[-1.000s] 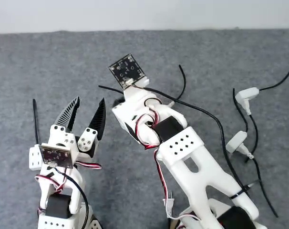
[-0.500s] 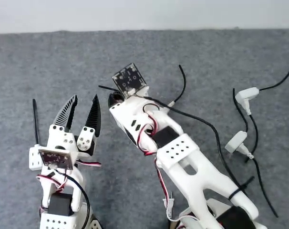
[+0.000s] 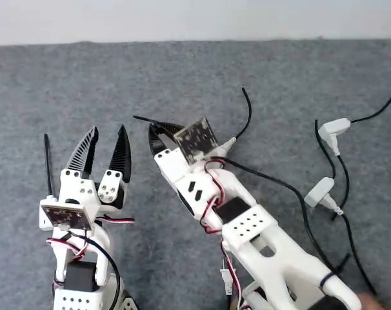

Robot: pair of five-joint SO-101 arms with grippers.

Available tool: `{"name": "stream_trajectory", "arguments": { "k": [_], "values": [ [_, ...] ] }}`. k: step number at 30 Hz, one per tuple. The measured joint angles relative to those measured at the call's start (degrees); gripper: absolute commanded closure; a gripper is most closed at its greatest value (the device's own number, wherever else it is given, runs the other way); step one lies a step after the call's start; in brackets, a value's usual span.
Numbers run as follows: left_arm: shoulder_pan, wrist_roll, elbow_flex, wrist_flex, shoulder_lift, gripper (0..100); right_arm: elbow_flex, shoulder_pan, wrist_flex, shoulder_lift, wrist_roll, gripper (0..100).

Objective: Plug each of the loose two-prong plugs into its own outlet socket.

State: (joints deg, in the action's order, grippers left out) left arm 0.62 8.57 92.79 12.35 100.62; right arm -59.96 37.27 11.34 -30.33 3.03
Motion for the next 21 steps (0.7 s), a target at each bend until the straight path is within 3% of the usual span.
{"name": "stream_trajectory", "arguments": {
  "k": [8, 21],
  "values": [
    [0.4, 0.2, 0.0, 0.0, 0.0, 84, -5.0, 0.0, 11.3, 0.0, 0.0, 98.7],
    [0.2, 0.4, 0.0, 0.0, 0.0, 84, -5.1, 0.1, 12.2, 0.0, 0.0, 98.7]
  ]
}}
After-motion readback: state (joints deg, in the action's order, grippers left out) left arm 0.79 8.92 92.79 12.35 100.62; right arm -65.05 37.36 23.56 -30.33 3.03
